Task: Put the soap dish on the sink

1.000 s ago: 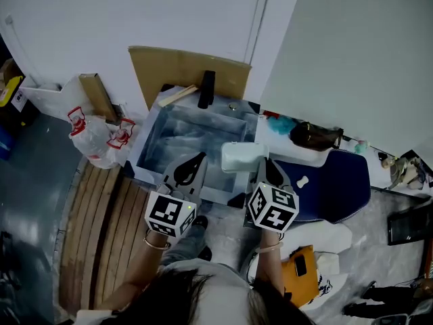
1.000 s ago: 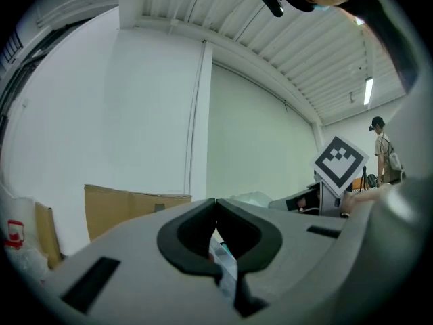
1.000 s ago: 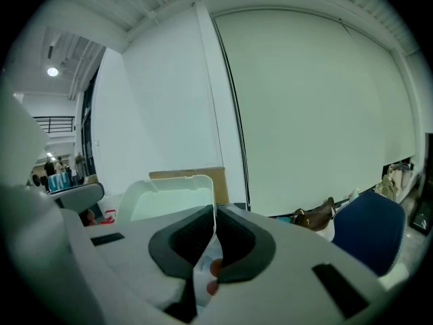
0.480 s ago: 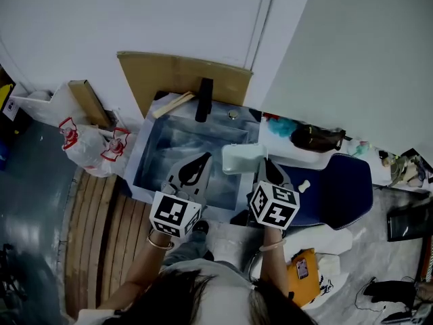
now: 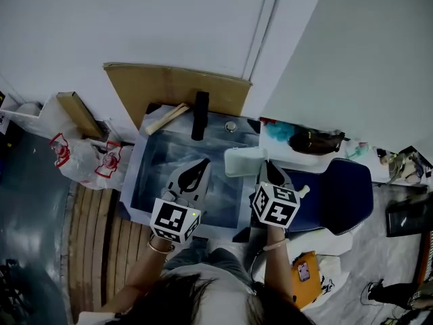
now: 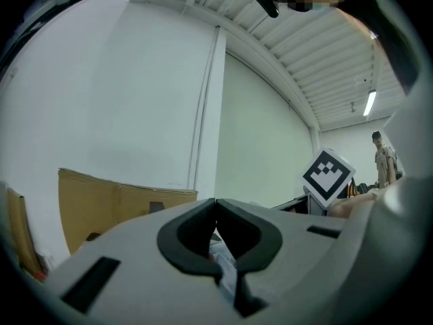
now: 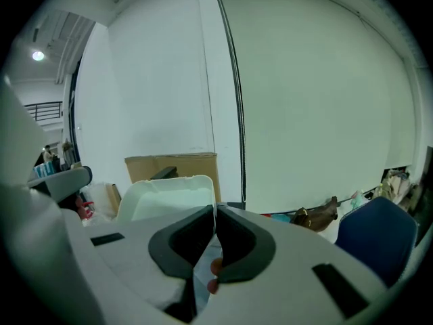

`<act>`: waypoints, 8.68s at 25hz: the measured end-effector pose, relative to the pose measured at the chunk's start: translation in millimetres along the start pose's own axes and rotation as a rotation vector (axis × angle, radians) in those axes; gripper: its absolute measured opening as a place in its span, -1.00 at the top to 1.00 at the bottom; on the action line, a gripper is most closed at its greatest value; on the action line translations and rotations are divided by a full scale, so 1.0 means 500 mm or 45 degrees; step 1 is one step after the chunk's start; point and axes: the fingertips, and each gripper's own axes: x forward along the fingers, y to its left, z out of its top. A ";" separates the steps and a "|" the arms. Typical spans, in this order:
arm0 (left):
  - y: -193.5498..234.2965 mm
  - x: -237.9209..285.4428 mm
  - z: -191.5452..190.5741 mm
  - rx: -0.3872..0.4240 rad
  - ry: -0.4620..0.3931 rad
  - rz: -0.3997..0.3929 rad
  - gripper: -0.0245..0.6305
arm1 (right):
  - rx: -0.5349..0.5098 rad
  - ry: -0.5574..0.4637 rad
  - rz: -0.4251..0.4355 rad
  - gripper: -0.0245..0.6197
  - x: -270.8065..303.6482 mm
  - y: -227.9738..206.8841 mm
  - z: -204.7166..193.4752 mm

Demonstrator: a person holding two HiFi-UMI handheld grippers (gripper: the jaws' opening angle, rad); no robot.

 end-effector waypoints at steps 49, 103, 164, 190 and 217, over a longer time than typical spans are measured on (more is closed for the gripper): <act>0.034 0.303 -0.127 -0.041 0.115 0.235 0.90 | -0.270 0.356 0.230 0.82 0.433 -0.145 -0.102; 0.004 0.311 -0.115 -0.039 0.118 0.281 0.90 | -0.273 0.297 0.292 0.66 0.425 -0.150 -0.058; -0.230 -0.206 0.055 0.106 -0.130 0.073 0.90 | -0.338 -0.341 0.161 0.84 -0.308 0.066 -0.032; -0.416 -0.278 0.081 0.144 -0.140 0.198 0.90 | -0.410 -0.504 0.323 0.84 -0.540 0.029 -0.027; -0.572 -0.352 0.063 0.172 -0.123 0.252 0.90 | -0.446 -0.517 0.430 0.85 -0.680 -0.018 -0.094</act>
